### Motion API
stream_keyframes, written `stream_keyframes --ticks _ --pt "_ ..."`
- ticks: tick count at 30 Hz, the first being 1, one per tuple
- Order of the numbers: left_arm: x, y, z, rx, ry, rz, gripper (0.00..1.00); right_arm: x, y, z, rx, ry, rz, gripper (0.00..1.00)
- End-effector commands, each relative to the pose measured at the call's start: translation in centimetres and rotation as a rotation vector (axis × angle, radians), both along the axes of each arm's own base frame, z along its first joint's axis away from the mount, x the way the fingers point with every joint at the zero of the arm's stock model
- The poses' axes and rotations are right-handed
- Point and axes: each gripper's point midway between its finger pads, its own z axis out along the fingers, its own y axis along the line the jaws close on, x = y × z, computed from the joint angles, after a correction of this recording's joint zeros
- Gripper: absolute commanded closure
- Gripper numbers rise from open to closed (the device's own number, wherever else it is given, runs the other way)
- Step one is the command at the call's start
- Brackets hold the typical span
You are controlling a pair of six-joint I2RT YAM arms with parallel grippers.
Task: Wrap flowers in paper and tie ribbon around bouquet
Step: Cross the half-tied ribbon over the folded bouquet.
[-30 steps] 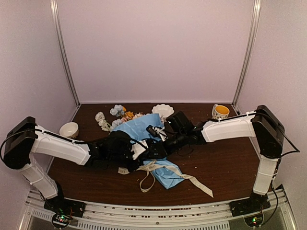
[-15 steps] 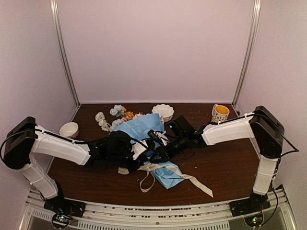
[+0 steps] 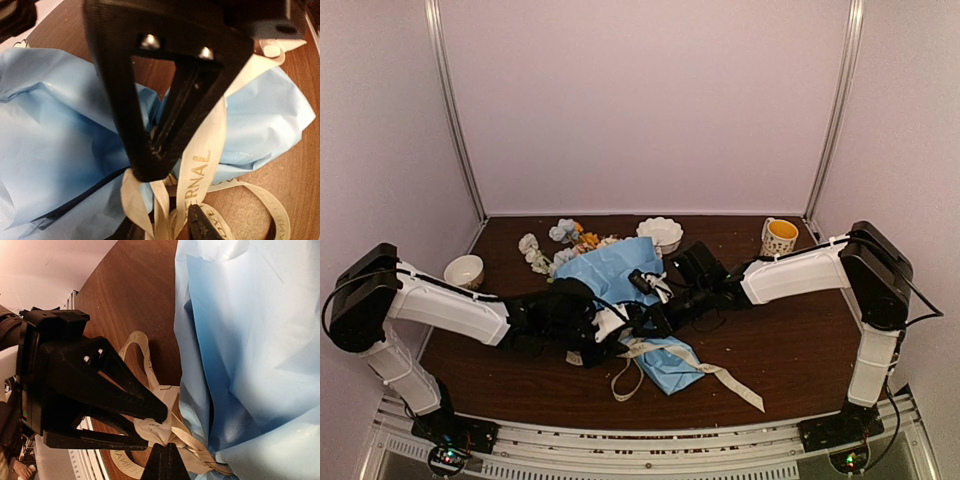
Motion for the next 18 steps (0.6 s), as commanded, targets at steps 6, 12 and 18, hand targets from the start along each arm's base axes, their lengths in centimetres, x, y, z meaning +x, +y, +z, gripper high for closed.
stream_keyframes --ticks 6,12,18 --pt "-0.3 -1.0 -0.4 0.008 -0.061 -0.057 0.55 -0.3 -0.4 0.9 0.012 -0.016 0.013 1.00" --pt "0.3 -1.2 -2.4 0.119 -0.135 -0.029 0.57 -0.4 -0.3 1.1 0.021 -0.014 0.014 1.00" --pt "1.7 -0.5 -1.4 0.103 -0.194 0.061 0.72 -0.5 -0.5 1.2 0.021 -0.013 0.013 1.00"
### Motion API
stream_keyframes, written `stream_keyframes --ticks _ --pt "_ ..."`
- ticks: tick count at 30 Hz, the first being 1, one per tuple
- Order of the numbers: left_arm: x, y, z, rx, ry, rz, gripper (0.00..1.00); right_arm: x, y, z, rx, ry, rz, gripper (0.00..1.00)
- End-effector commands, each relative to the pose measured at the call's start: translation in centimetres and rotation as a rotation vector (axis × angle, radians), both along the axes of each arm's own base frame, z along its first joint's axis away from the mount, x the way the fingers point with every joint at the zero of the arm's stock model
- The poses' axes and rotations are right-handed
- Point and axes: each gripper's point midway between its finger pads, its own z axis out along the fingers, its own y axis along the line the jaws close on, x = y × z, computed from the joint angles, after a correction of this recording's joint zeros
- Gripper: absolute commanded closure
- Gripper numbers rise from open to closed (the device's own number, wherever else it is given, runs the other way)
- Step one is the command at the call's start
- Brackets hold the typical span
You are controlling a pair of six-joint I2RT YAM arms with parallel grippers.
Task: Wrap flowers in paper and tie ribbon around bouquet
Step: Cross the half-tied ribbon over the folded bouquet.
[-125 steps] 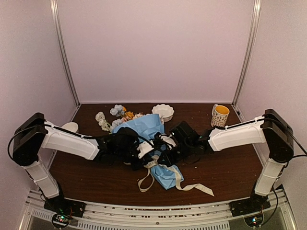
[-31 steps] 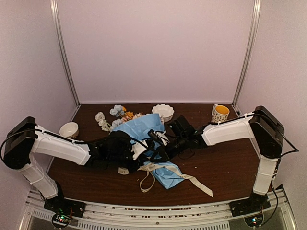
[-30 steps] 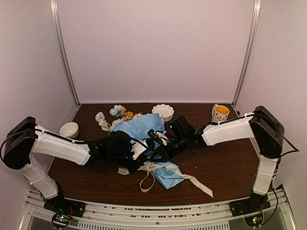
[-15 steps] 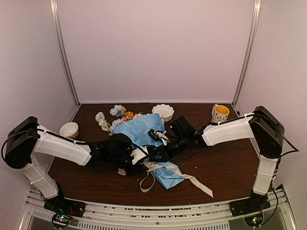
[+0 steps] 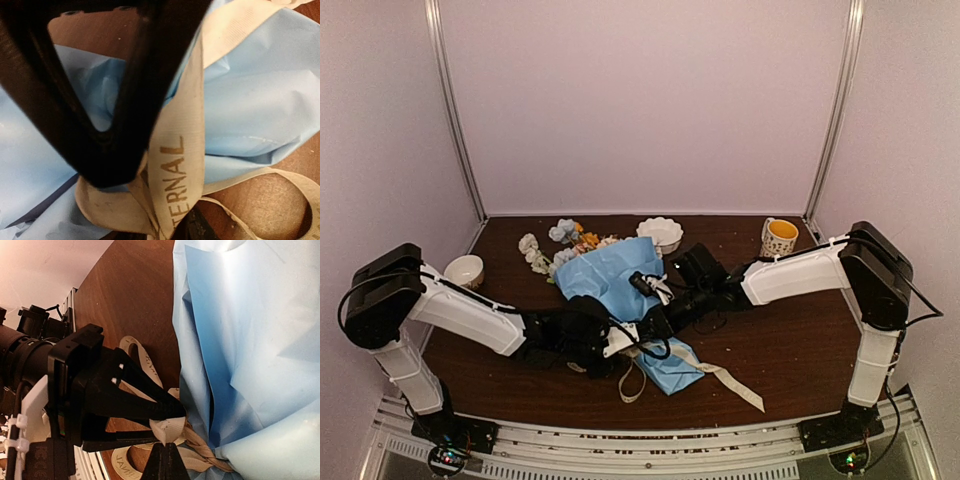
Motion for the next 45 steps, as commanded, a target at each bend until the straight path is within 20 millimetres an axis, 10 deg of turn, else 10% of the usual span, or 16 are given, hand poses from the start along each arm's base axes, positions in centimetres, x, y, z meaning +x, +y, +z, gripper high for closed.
stream_keyframes --ticks 1,34,45 --pt "2.1 -0.3 2.5 -0.065 -0.099 0.073 0.73 -0.2 -0.3 1.5 0.029 -0.023 0.009 1.00" --pt "4.4 -0.8 3.3 -0.148 -0.038 0.167 0.65 -1.6 -0.1 2.6 0.063 -0.007 0.074 1.00" --pt "2.4 0.1 4.7 -0.174 0.005 0.055 0.38 -0.7 0.1 2.6 0.061 -0.013 0.037 1.00"
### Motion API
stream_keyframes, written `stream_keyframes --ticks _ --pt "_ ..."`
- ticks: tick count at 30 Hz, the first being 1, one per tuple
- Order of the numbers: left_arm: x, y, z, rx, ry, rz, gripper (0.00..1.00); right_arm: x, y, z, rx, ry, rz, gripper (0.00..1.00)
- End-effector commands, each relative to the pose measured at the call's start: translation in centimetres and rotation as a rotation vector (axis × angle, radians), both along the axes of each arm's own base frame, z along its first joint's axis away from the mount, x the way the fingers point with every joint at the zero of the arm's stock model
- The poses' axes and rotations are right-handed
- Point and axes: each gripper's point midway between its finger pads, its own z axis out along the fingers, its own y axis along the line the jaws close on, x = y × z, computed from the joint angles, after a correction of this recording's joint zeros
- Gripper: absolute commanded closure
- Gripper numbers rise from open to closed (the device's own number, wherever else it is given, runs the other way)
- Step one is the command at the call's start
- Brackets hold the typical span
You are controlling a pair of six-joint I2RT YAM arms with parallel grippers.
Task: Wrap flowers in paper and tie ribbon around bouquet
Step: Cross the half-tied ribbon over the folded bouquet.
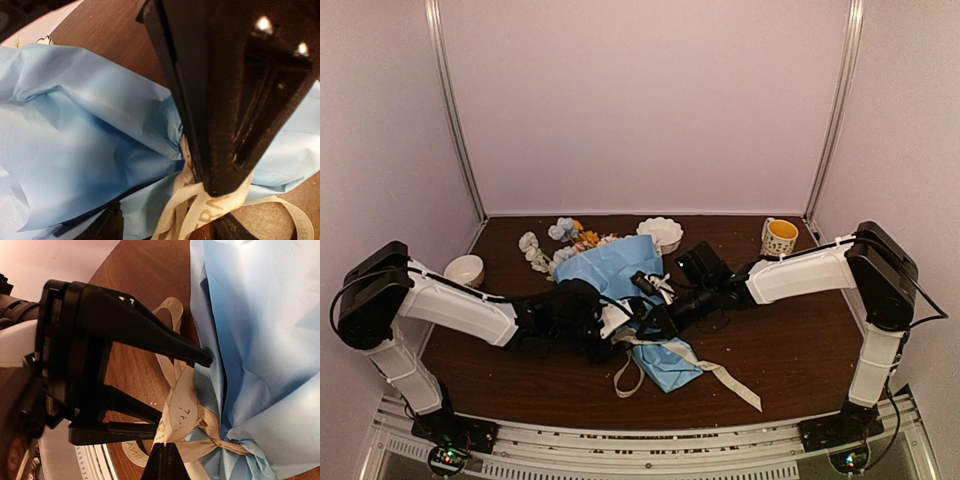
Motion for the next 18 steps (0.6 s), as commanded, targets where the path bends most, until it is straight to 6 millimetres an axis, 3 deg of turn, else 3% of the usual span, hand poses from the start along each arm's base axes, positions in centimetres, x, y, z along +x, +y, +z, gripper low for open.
stream_keyframes --ticks 1,5,14,18 --pt "-0.4 0.4 1.6 -0.050 0.000 -0.052 0.38 0.3 0.4 1.9 0.044 -0.022 0.001 1.00" --pt "0.2 0.8 1.1 -0.033 0.016 -0.046 0.39 0.2 0.5 1.8 0.042 -0.020 0.007 1.00" --pt "-1.7 0.1 1.6 -0.050 0.066 -0.165 0.33 0.6 0.7 2.2 0.049 -0.027 0.002 1.00" --pt "-0.8 0.1 1.6 -0.060 0.056 -0.131 0.33 0.5 0.8 2.3 0.054 -0.028 0.004 1.00"
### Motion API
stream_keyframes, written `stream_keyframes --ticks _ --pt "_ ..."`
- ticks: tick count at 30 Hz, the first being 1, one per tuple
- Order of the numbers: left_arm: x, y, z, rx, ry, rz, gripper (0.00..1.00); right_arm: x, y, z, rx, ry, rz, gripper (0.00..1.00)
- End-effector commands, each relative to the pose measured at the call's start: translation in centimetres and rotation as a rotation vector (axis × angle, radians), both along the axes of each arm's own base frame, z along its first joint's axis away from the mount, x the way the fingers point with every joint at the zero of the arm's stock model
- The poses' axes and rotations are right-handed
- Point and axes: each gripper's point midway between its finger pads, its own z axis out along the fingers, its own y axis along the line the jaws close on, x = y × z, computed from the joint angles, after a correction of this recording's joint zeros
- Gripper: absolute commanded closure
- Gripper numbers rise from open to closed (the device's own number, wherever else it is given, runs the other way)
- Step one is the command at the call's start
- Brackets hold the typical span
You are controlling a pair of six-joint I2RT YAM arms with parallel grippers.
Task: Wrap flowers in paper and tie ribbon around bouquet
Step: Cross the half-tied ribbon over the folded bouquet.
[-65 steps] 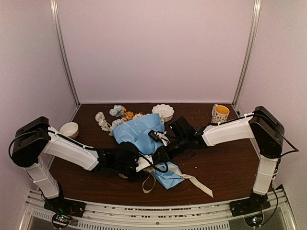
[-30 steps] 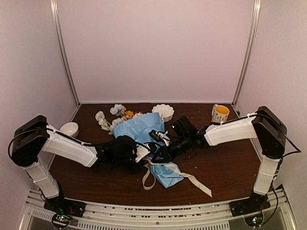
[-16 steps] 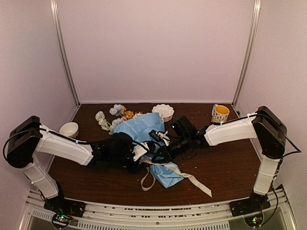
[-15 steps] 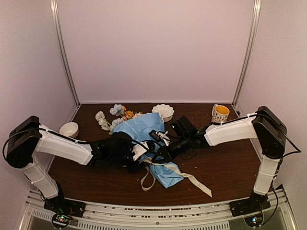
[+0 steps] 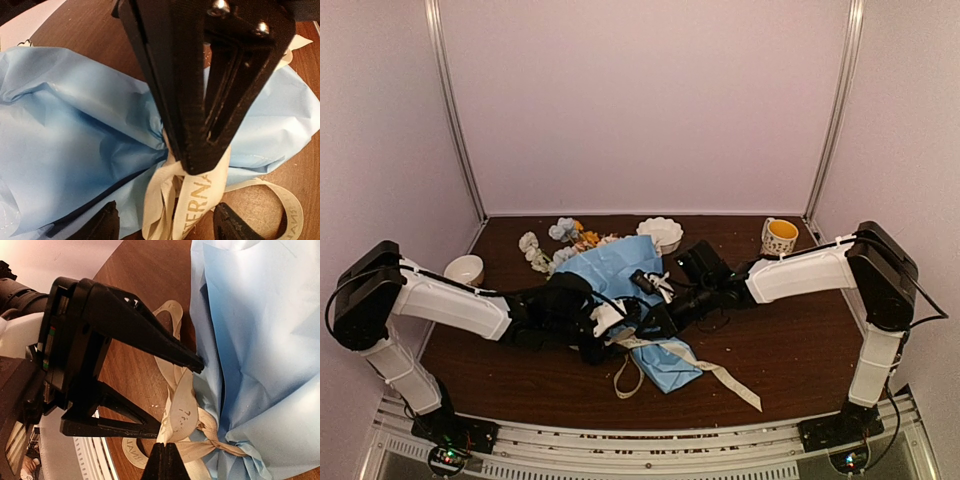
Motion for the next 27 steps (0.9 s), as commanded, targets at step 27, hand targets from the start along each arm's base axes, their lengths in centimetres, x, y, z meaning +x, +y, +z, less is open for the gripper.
stream_keyframes --ticks 27 --pt "4.2 -1.6 0.4 -0.068 -0.007 0.117 0.63 -0.3 0.4 1.7 0.055 -0.002 0.027 1.00"
